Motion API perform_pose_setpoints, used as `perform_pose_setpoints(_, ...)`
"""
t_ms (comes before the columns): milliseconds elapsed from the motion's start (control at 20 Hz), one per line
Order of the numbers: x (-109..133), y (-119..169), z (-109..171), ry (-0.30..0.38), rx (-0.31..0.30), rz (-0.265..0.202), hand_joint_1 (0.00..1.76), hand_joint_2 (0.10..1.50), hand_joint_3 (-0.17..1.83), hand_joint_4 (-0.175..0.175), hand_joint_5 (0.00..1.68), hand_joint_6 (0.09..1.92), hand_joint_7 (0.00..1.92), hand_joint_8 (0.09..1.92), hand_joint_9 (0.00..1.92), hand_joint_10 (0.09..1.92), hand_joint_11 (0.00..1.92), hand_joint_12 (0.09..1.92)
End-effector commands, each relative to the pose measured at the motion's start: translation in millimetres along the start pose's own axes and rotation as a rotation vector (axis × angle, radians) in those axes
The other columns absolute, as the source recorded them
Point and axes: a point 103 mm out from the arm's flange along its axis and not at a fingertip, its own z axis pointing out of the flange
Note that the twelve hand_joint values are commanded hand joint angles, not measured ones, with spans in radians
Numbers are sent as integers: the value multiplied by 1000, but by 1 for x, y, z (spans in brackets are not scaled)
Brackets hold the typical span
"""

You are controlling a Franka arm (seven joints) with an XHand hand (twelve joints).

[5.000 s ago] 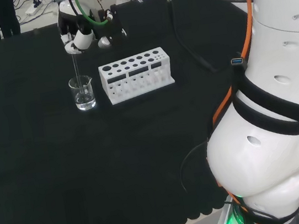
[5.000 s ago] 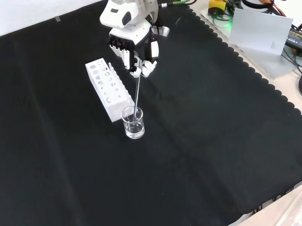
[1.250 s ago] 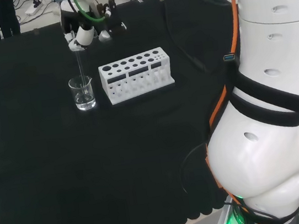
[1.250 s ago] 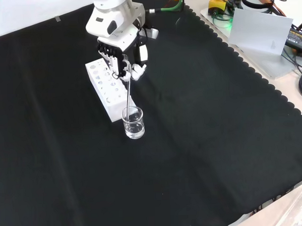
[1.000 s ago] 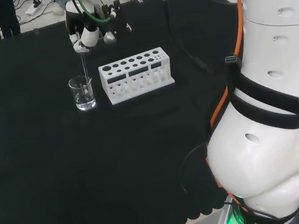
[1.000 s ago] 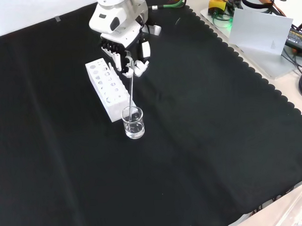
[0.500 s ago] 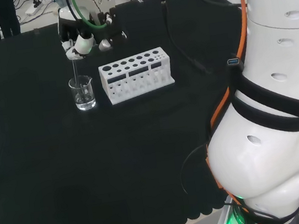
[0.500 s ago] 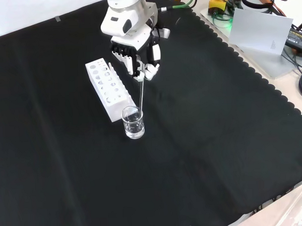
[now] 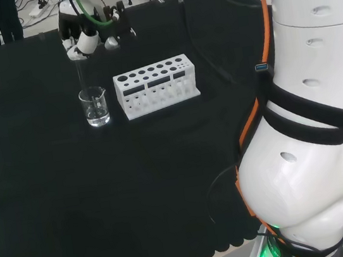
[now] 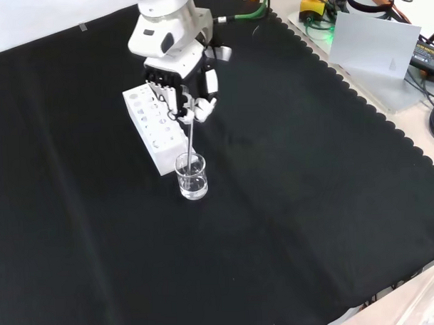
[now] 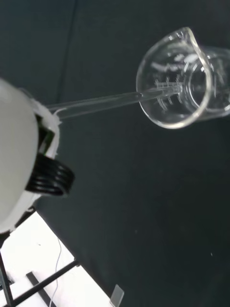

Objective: Stir in the beaker to the left of the white test tube rack with the glass rod.

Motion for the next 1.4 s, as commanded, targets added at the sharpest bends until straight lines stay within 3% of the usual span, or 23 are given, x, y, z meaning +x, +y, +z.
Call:
perform_pose_setpoints(50,-28,-9,-7,-27,25,33,1224,539,864,-175,1303,711,1630,886,1920,550,1887,518)
perform_pose_setpoints(550,-21,-50,-15,-44,30,60,1224,540,862,-175,1302,713,1630,887,1920,554,1887,521)
perform_pose_setpoints(1100,23,-42,-22,-38,-1,-5,1223,540,862,-175,1301,714,1630,887,1920,556,1886,523)
perform_pose_setpoints(1400,32,-39,-22,-25,-13,-23,1223,540,862,-175,1302,714,1630,887,1920,558,1886,525)
